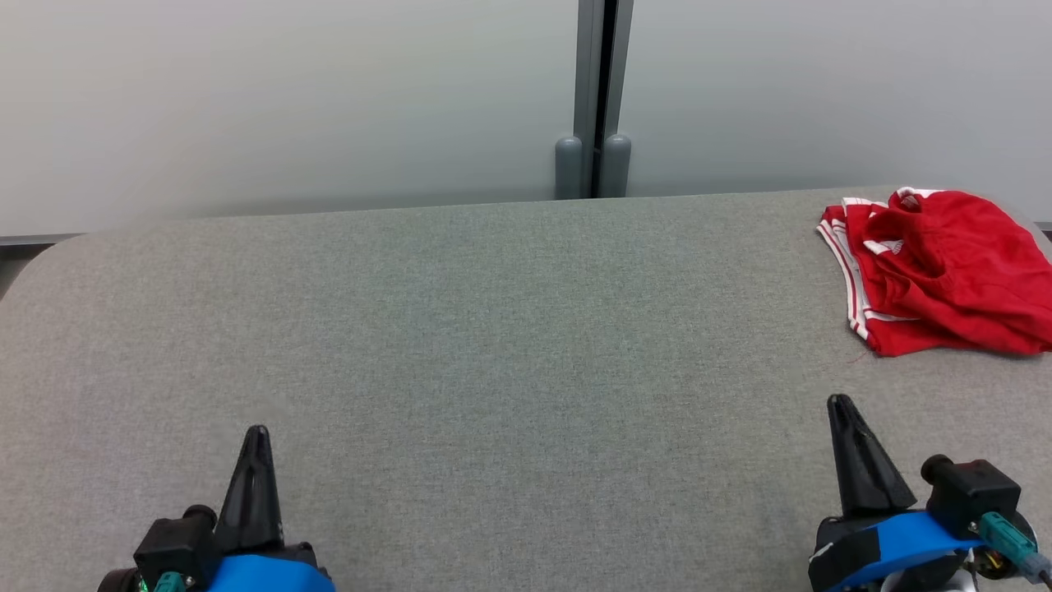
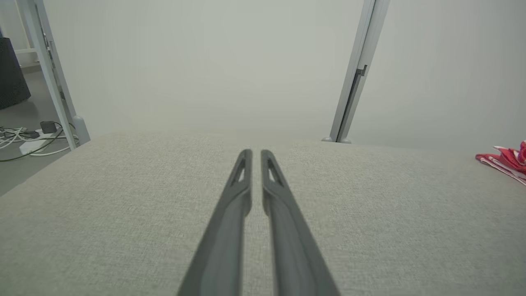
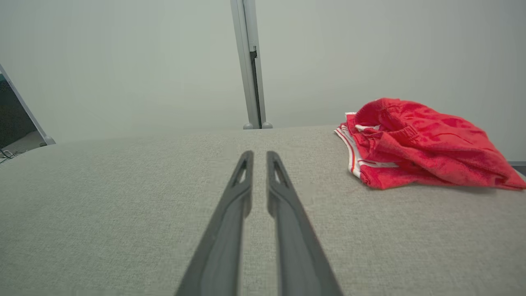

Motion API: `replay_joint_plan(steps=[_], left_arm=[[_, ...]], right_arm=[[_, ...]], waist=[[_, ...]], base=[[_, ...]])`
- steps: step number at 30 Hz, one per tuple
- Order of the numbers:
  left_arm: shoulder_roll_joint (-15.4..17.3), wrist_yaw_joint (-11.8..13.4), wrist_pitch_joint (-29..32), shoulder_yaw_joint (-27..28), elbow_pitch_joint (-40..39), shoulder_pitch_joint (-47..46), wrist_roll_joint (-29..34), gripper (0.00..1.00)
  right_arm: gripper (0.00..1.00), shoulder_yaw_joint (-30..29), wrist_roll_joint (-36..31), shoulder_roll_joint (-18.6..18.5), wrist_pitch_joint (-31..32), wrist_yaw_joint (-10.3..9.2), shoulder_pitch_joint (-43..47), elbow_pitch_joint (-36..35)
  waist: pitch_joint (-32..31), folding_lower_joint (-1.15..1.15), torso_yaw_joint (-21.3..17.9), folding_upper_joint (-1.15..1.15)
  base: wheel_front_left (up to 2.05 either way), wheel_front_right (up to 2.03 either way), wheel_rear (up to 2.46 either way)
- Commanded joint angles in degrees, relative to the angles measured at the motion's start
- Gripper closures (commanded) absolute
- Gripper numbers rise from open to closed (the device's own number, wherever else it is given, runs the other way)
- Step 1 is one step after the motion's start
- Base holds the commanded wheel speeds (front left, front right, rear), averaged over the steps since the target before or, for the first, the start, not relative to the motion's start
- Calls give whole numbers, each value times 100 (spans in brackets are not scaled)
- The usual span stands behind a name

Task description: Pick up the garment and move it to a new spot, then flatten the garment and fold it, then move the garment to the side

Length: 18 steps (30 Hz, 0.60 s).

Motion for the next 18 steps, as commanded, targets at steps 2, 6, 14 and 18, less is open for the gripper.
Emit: replay_joint_plan(steps=[2,6,14,18], left_arm=[[1,-6,62,37,26,-45,-150,100],[2,-23,200,87,44,-102,-613,100],[2,-53,397,118,10,-158,-1489,100],[2,-68,491,135,0,-189,-1890,100]], right_arm=[[100,-19,158,-1,40,0,-25,18],[100,-50,625,-2,139,0,-55,41],[100,-87,1493,-4,303,0,-93,61],[100,-106,1893,-4,381,0,-114,74]], waist=[[-2,0,1,0],[-8,0,5,0],[-20,0,12,0],[-26,0,16,0]], base=[[0,0,0],[0,0,0],[0,0,0],[0,0,0]])
